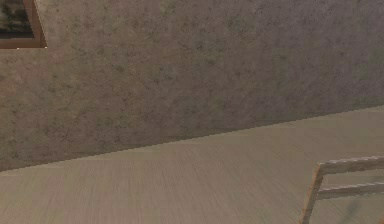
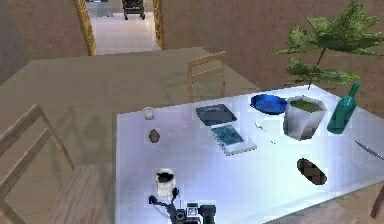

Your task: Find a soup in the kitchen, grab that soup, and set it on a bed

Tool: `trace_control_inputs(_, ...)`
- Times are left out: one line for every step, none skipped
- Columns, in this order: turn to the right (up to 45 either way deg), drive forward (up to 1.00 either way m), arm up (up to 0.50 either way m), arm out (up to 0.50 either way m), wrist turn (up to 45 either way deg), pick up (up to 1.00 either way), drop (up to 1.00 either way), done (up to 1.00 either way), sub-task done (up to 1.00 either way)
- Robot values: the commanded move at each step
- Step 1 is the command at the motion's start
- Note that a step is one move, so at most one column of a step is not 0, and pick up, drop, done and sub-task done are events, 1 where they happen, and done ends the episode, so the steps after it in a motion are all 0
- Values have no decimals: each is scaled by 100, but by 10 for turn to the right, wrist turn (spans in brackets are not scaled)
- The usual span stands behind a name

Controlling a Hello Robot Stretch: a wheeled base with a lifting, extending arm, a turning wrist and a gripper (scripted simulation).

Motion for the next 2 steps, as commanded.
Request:
trace_control_inputs(0,0,0,0,0,100,0,0,0)
trace_control_inputs(0,0,10,0,0,0,0,0,0)
